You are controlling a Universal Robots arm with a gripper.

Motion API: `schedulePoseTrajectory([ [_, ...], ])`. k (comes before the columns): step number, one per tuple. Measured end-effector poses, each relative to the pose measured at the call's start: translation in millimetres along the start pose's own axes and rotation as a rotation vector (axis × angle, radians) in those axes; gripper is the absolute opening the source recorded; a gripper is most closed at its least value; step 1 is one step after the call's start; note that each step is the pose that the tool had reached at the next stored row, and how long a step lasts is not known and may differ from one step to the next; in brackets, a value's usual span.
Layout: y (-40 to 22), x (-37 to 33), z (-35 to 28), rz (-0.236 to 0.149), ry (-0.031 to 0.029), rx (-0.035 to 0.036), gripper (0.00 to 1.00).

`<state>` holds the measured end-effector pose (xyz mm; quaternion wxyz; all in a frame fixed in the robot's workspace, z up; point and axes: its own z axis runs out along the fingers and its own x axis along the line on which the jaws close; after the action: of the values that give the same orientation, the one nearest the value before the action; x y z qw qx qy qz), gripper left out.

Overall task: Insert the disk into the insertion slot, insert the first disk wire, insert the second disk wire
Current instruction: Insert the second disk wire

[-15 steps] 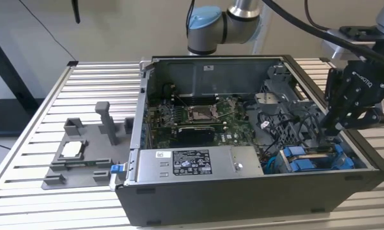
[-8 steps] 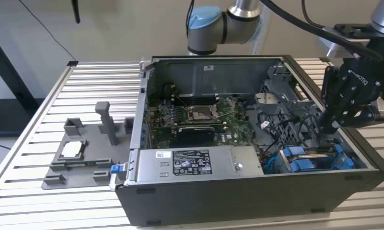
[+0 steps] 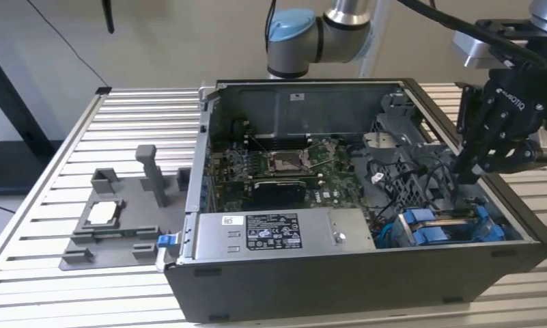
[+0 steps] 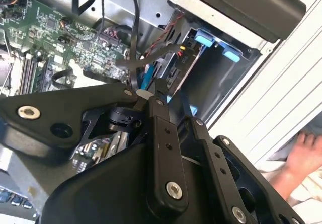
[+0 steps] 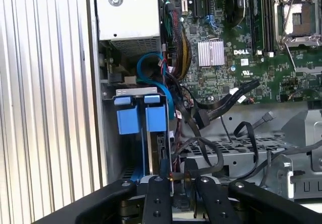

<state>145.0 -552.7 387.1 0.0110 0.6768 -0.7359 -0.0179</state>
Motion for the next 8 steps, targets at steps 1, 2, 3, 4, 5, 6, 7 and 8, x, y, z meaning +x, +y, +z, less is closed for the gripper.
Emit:
schedulePoseTrajectory([
  [1,1.2,-0.1,-0.8,0.0,-0.0001,0.0,0.27],
  [2,2.4,-0.2,-1.2,0.0,-0.0002,0.0001,0.27],
  [3,3.6,-0.3,-1.3,0.0,-0.0001,0.0005,0.27],
  [4,4.8,-0.5,-1.4,0.0,-0.0001,0.0009,0.27],
  [5,6.0,-0.8,-1.3,0.0,-0.0001,0.0013,0.27],
  [6,7.1,-1.3,-1.3,-0.002,-0.0001,0.0013,0.27],
  [7,7.9,-2.0,-1.2,-0.005,0.0001,0.0014,0.27],
  [8,8.6,-2.6,-1.2,-0.009,0.0002,0.0013,0.27],
])
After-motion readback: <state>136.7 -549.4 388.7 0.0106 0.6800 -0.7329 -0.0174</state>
